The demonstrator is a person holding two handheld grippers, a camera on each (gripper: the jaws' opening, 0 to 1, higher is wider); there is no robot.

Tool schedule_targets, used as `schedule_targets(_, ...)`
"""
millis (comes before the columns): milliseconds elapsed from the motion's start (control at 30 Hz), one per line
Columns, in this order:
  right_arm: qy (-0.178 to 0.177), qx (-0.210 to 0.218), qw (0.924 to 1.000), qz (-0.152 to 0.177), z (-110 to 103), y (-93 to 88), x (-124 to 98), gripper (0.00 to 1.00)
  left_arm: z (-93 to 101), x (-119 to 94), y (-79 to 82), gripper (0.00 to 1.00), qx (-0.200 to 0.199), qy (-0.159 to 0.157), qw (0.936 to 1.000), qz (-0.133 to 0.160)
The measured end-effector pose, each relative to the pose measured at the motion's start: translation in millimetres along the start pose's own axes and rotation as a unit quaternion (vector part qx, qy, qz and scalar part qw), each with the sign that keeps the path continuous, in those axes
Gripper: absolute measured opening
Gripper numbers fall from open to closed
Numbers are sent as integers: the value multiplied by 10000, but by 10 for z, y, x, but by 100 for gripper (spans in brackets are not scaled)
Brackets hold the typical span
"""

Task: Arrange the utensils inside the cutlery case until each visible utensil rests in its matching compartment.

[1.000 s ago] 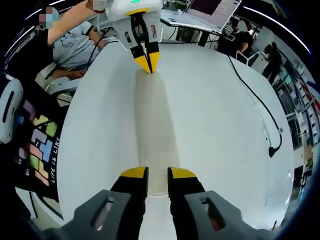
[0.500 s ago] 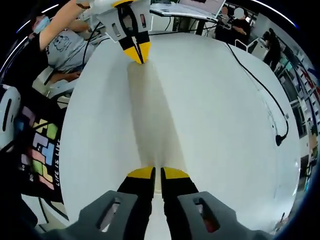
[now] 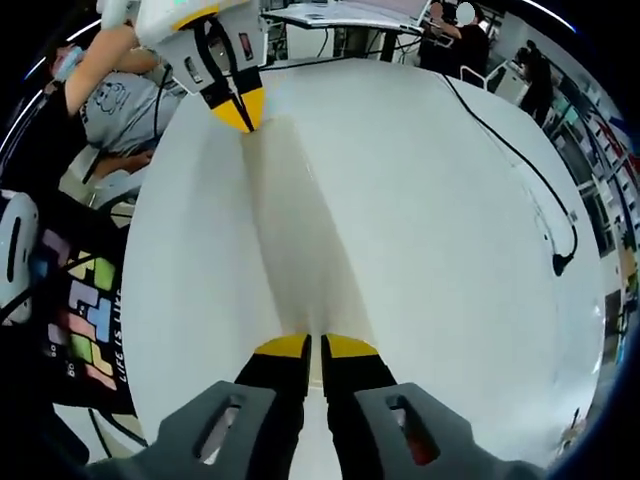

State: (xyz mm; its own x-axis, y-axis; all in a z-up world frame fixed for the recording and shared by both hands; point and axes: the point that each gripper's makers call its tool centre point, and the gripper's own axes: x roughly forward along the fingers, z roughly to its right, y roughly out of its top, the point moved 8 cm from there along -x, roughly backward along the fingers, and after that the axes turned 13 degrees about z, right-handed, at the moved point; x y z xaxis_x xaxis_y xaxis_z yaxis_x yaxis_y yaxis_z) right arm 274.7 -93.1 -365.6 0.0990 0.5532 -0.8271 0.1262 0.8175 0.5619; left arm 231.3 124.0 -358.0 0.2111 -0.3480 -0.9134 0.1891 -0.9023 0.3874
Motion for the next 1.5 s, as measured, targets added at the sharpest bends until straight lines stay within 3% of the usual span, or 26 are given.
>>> schedule_targets(233, 50, 28, 9999, -129, 18, 26, 18, 3, 7, -5, -23, 0, -134, 107, 9998, 63)
schedule_targets(400, 71, -114, 9995, -270, 11, 50, 24, 3, -3, -20, -74, 0, -238, 146, 9991, 321)
schedule_targets(633, 10, 29, 9995, -318, 20, 61, 33, 2, -36, -26, -121, 0, -448, 67, 9970, 627)
schedule_targets(833, -17, 43, 9986, -531, 19, 93, 48, 2, 12, -8, -85, 0, -276, 243, 9979, 535)
schedule_targets(967, -28, -65, 9981, -614, 8, 100, 49, 1, -5, -14, -88, 0, -368, 233, 9979, 485)
schedule_targets(1133, -47, -105, 9985, -533, 15, 84, 39, 1, 12, -21, -106, 0, -415, 288, 9972, 559)
schedule_targets(1333, -114, 86, 9997, -220, 30, 39, 25, 0, -31, -41, -176, 0, -720, 225, 9927, 946)
schedule_targets(1500, -112, 72, 9996, -229, 20, 48, 36, 0, 3, -23, -138, 0, -660, 303, 9938, 847)
